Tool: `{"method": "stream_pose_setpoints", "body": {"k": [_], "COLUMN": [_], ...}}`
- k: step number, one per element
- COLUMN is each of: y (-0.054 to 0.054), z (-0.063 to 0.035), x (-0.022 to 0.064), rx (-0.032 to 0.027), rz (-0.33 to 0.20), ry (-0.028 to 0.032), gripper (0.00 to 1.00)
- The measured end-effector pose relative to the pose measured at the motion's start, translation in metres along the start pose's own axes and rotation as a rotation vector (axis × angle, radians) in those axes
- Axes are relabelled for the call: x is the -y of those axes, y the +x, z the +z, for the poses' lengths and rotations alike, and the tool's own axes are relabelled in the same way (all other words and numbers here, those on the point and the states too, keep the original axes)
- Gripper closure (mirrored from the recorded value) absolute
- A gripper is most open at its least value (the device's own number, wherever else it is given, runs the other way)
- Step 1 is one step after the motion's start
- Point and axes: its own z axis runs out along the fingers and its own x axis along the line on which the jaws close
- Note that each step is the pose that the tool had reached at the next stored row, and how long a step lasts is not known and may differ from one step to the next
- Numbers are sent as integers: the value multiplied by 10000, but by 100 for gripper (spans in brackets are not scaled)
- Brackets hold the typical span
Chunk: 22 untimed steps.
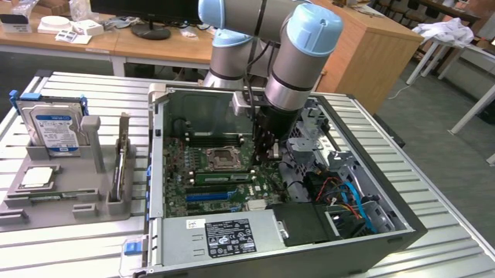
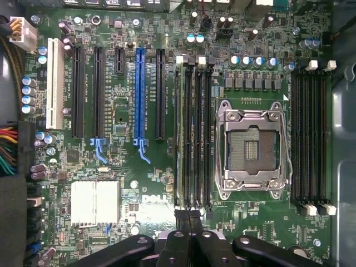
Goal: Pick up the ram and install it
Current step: 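Press down the ram until it locks into place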
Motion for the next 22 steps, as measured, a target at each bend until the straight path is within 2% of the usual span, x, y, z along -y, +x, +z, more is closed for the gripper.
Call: {"method": "stream_pose_setpoints", "body": {"k": [3,6,22], "y": [0,1,5], "z": [0,1,16], "x": [-2,-55,-582], "rx": [0,-2,-2], "rz": [-1,0,0], "ry": [0,0,0], "gripper": [89,89,89]}}
